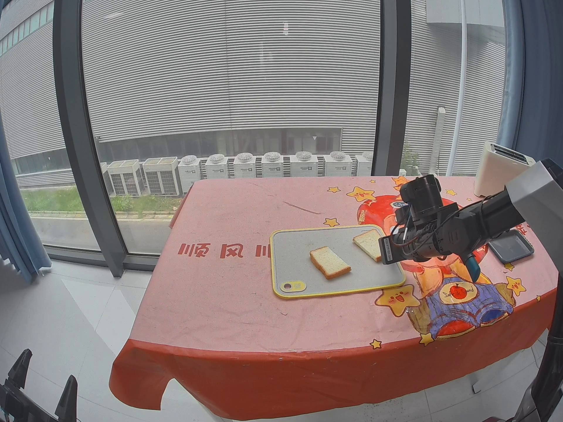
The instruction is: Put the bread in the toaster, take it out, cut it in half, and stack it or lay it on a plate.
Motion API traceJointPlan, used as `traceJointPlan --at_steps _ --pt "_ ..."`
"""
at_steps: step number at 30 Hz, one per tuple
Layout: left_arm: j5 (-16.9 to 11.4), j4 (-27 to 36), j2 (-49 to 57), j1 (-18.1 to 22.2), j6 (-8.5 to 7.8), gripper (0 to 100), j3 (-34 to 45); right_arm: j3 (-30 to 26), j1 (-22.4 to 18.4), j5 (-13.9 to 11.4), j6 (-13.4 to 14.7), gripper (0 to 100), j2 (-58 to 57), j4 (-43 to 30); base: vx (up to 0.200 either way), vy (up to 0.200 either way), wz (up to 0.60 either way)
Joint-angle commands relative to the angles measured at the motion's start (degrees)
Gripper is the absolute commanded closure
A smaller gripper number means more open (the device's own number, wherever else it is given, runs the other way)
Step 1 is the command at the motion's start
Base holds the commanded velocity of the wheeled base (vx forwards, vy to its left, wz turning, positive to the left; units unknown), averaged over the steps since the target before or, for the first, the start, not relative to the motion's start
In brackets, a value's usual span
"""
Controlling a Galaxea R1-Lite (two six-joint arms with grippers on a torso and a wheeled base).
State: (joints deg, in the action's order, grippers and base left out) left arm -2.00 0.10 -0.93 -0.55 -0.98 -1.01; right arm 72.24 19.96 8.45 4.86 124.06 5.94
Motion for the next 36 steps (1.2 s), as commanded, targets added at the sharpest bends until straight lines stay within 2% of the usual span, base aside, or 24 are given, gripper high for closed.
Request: traceJointPlan --at_steps 1,7,27,36 --pt "-0.02 -0.01 0.93 0.02 0.01 0 0.92 0.09 0.17 0.08 0.06 100 -1.72 0.30 0.000 0.000 0.00" --pt "-0.02 -0.01 0.93 0.02 0.01 0 0.92 -0.35 0.43 0.08 0.15 100 -3.92 0.13 0.000 0.000 0.00" --pt "-0.02 -0.01 0.93 0.02 0.01 0 0.92 -7.29 0.52 -0.01 0.32 100 -12.53 0.13 0.000 0.000 0.00" --pt "-0.02 -0.01 0.93 0.02 0.01 0 0.92 -13.79 0.52 -0.01 0.50 100 -18.68 0.30 0.000 0.000 0.00"
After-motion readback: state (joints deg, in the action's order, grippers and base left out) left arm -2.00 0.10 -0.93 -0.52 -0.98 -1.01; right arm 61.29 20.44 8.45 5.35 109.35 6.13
